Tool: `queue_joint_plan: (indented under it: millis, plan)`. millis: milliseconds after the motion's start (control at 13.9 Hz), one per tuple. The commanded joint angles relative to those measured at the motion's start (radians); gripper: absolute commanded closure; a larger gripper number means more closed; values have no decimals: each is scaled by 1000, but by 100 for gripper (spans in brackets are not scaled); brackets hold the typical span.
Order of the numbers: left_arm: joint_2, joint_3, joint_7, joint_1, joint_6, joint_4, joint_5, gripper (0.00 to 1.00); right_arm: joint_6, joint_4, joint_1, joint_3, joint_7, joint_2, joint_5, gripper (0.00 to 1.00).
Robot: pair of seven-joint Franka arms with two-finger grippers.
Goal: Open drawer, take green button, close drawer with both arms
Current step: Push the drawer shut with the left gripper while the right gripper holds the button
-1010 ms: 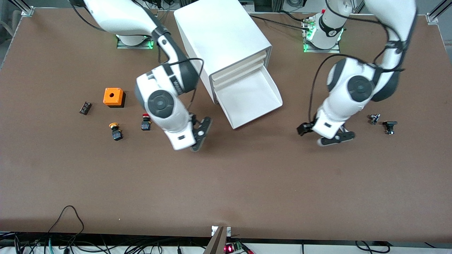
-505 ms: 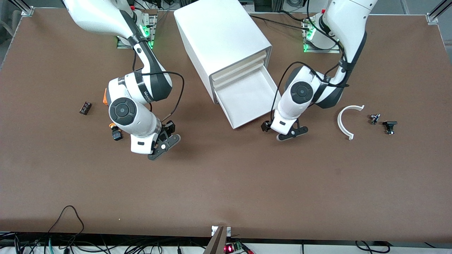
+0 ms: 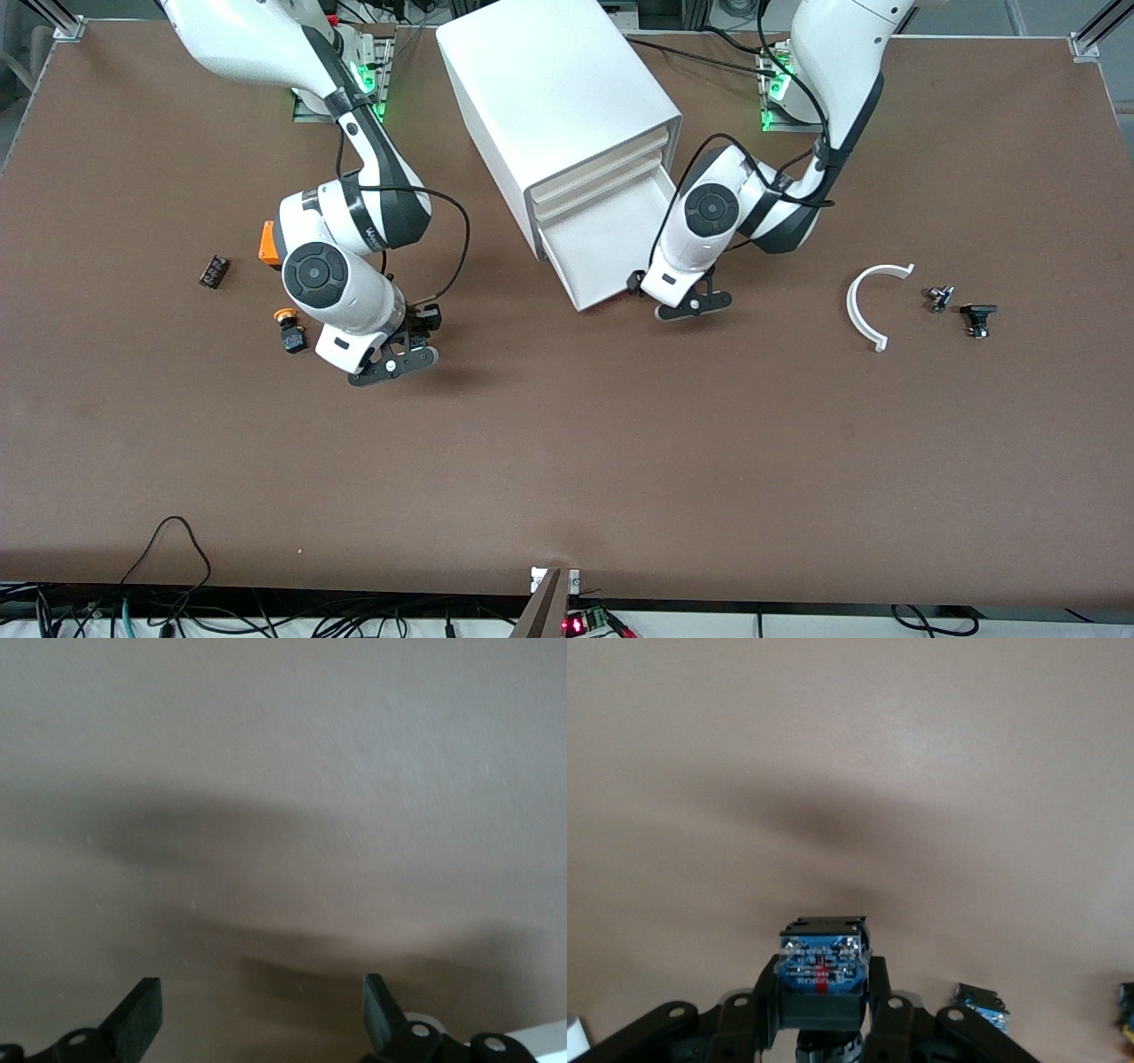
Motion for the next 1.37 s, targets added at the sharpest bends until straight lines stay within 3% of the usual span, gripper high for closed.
queue_joint_plan:
  millis: [0, 505, 865, 1010, 1082, 1154, 1226, 1298]
  plan:
    - [-50, -43, 9, -7, -3, -71, -14, 0, 101, -127, 0, 14, 94, -47, -2, 80]
    - [-59, -195, 9, -12, -7, -103, -14, 0, 263, -255, 8, 55, 192, -50, -28, 80]
    - [-94, -203, 9, 3, -18, -103, -17, 0, 496, -422, 8, 55, 193, -50, -28, 79]
    - [-151, -199, 9, 79, -21, -102, -17, 0, 534, -445, 8, 57, 195, -50, -28, 78]
    - [-178, -199, 10, 135, -21, -97, -17, 0, 539, -447, 8, 57, 200, -50, -23, 69]
    - [-210, -197, 12, 182, -15, -88, -5, 0, 536, -442, 8, 57, 244, -50, -23, 31]
    - [-238, -183, 12, 227, -6, -70, -5, 0, 533, -434, 8, 57, 294, -51, -23, 0]
    - [-252, -163, 19, 265, -6, -30, -7, 0, 522, -415, 8, 58, 351, -54, -23, 0]
